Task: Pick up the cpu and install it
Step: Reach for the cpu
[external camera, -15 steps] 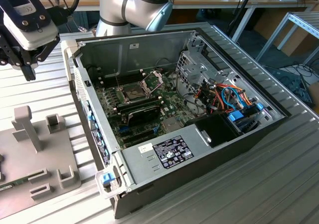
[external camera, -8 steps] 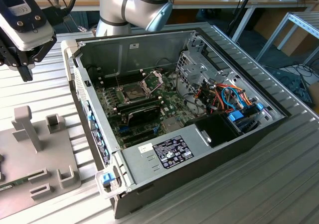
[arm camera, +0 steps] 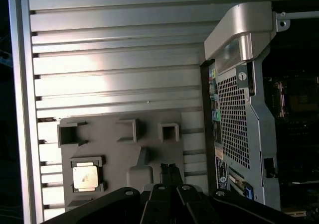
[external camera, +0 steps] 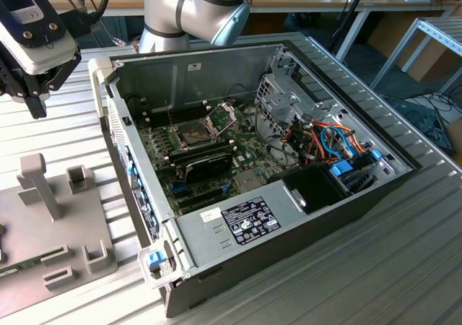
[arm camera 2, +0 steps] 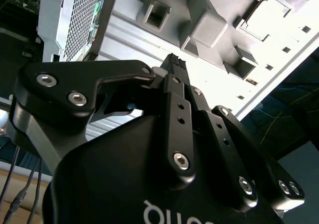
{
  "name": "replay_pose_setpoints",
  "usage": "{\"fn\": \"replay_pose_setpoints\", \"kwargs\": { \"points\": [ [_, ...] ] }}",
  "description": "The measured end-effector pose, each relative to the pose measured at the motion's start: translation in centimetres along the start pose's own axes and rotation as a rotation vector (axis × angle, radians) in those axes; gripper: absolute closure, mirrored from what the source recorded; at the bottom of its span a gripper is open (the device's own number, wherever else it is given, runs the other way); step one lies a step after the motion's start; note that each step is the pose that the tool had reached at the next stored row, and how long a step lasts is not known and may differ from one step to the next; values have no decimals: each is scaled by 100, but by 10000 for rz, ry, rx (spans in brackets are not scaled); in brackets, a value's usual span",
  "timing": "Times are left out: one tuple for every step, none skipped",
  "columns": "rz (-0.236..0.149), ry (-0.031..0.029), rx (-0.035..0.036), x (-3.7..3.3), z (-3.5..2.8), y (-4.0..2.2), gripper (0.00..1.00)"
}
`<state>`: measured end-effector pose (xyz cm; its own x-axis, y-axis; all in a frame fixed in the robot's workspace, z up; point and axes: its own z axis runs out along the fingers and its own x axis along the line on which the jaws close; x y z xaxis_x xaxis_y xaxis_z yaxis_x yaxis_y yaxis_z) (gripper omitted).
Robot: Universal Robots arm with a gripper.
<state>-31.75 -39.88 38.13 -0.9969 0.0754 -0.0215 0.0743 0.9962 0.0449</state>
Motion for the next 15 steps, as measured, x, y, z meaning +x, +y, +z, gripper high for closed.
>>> {"fn": "replay_pose_setpoints", "kwargs": {
  "points": [
    [-1,-1,-1,10,5,-1,89],
    [-1,-1,-1,23,10,-3,89],
    [-1,0,0,40,15,-4,89],
    [-1,0,-1,57,18,-5,89],
    [-1,-1,-1,77,22,-7,89],
    [0,0,0,115,28,-10,89],
    [-1,-1,-1,146,33,-13,89],
    [0,-1,-1,164,36,-14,89],
    [-1,0,-1,202,45,-18,89],
    [-1,0,0,231,51,-20,89],
    [-1,-1,-1,255,57,-22,89],
    [-1,-1,-1,277,62,-24,89],
    [-2,-1,-1,299,67,-26,89],
    [-1,0,0,326,77,-28,89],
    [0,-2,-2,363,109,-32,89]
  ]
}}
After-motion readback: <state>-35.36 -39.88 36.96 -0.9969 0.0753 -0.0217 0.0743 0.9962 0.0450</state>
